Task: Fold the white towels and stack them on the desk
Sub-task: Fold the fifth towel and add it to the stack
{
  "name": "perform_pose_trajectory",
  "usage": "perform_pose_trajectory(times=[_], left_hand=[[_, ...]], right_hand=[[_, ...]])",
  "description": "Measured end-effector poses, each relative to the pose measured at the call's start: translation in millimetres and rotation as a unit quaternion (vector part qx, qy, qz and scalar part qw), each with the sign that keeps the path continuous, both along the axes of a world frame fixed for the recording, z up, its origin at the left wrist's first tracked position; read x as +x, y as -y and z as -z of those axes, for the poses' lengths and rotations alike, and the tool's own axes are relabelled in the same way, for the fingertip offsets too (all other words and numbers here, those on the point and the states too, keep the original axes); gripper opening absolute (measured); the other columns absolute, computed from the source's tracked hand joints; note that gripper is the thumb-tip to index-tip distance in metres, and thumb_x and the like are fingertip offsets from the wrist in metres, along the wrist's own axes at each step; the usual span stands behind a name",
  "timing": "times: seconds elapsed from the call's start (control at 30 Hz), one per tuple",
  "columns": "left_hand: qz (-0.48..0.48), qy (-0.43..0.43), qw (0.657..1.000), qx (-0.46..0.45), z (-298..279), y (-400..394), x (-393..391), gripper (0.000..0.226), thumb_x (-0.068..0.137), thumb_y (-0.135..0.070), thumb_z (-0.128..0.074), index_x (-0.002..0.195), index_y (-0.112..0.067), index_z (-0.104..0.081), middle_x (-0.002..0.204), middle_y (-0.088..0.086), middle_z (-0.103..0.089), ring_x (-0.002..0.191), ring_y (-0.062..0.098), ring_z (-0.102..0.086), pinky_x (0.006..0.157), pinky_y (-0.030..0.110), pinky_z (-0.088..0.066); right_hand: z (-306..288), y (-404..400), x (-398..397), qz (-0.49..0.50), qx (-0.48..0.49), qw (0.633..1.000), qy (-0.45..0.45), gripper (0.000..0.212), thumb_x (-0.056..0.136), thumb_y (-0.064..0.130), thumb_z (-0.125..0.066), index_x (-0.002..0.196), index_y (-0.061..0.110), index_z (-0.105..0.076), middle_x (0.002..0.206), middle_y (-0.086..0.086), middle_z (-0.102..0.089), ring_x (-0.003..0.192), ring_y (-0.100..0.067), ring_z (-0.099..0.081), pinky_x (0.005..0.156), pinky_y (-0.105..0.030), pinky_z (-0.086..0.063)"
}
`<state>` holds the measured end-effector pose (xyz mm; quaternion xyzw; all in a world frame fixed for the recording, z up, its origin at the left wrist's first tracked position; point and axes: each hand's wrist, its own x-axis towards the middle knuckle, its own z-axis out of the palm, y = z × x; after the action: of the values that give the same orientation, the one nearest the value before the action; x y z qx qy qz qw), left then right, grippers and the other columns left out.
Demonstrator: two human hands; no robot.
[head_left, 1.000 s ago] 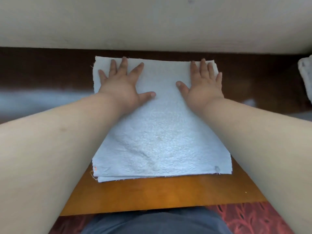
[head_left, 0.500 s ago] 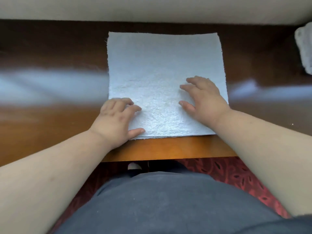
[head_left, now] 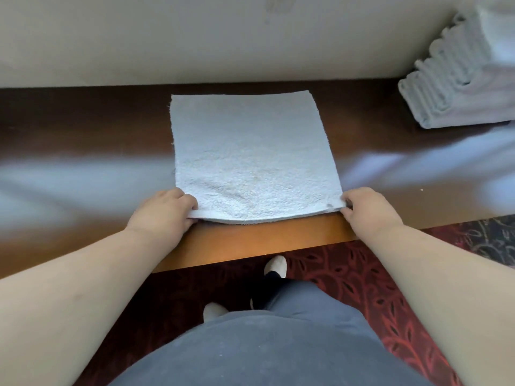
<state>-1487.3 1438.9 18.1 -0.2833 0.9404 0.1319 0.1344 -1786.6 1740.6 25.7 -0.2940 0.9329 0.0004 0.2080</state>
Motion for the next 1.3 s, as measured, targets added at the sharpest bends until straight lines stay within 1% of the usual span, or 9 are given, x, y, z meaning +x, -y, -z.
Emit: perform_pose_trajectory(times=[0.07,0.23,0.4,0.57,0.8,1.0,1.1,1.2,1.3], left_hand=[[-0.018,-0.009,1.000,-0.006,-4,6,0,0.024,0.088,-0.037,-0.065,0.112,-0.033,-0.062,0.115,-0.004,-0.057,0.110,0.024,-0.049,0.088,0.037,-0.044],[-0.009,0.021,0.999,0.034,-5,-11,3,0.032,0.079,-0.067,-0.064,0.103,-0.048,-0.053,0.104,-0.018,-0.048,0.098,0.011,-0.047,0.082,0.030,-0.041],[-0.074,-0.025,0.996,0.033,-1,-34,4,0.020,0.091,-0.041,-0.064,0.108,-0.030,-0.065,0.105,-0.009,-0.055,0.108,0.020,-0.050,0.088,0.034,-0.042],[-0.035,0.001,0.999,-0.042,-4,-37,1,0.022,0.090,-0.038,-0.062,0.110,-0.029,-0.067,0.110,-0.005,-0.062,0.105,0.023,-0.056,0.084,0.037,-0.046],[0.019,0.043,0.994,-0.096,-6,-37,0,0.029,0.089,-0.046,-0.057,0.114,-0.033,-0.065,0.114,-0.009,-0.062,0.104,0.020,-0.059,0.082,0.033,-0.043],[-0.009,-0.029,0.992,-0.119,-11,-48,-1,0.010,0.088,-0.019,-0.065,0.096,-0.014,-0.069,0.095,0.008,-0.065,0.088,0.035,-0.061,0.068,0.042,-0.045],[-0.008,-0.059,0.994,-0.097,-11,-57,0,0.010,0.089,-0.019,-0.064,0.097,-0.014,-0.067,0.097,0.008,-0.063,0.092,0.036,-0.060,0.072,0.045,-0.048],[-0.007,-0.011,0.999,-0.046,-5,-62,0,0.030,0.094,-0.043,-0.058,0.114,-0.021,-0.061,0.112,0.000,-0.060,0.108,0.027,-0.056,0.085,0.041,-0.047],[-0.053,0.001,0.998,-0.024,1,-58,6,0.031,0.098,-0.043,-0.052,0.122,-0.025,-0.059,0.120,0.000,-0.057,0.115,0.026,-0.050,0.089,0.041,-0.045]], right_hand=[[-3,-2,0,0.024,-0.003,1.000,0.019,0.020,0.095,0.026,-0.062,0.113,0.019,-0.067,0.107,-0.004,-0.066,0.099,-0.028,-0.063,0.083,-0.034,-0.050],[-5,-8,4,0.025,-0.068,0.997,0.038,0.027,0.094,0.034,-0.060,0.118,0.024,-0.063,0.112,0.001,-0.061,0.099,-0.022,-0.064,0.085,-0.035,-0.052],[6,-10,-7,0.057,-0.092,0.993,0.036,0.012,0.097,0.029,-0.053,0.100,0.023,-0.063,0.104,-0.001,-0.061,0.086,-0.023,-0.060,0.071,-0.032,-0.044],[14,-15,0,0.059,-0.110,0.992,0.006,0.004,0.092,0.020,-0.053,0.093,0.023,-0.055,0.095,0.000,-0.056,0.084,-0.025,-0.057,0.067,-0.032,-0.041],[21,-18,-2,0.070,-0.133,0.989,-0.011,0.011,0.093,0.022,-0.057,0.099,0.018,-0.065,0.108,-0.001,-0.051,0.095,-0.023,-0.053,0.077,-0.035,-0.047],[20,-19,-4,0.083,-0.125,0.989,-0.003,0.010,0.093,0.027,-0.053,0.090,0.021,-0.061,0.100,-0.002,-0.060,0.085,-0.025,-0.057,0.070,-0.035,-0.045],[18,-18,-2,0.088,-0.131,0.987,-0.007,0.012,0.094,0.025,-0.052,0.098,0.018,-0.061,0.103,-0.005,-0.063,0.088,-0.029,-0.059,0.074,-0.037,-0.048],[17,-18,0,0.092,-0.140,0.986,-0.010,0.015,0.094,0.021,-0.049,0.105,0.018,-0.058,0.102,-0.007,-0.064,0.091,-0.032,-0.059,0.077,-0.038,-0.049],[17,-19,3,0.088,-0.139,0.986,-0.010,0.013,0.094,0.020,-0.048,0.105,0.020,-0.055,0.098,-0.006,-0.064,0.087,-0.031,-0.057,0.073,-0.036,-0.045]])
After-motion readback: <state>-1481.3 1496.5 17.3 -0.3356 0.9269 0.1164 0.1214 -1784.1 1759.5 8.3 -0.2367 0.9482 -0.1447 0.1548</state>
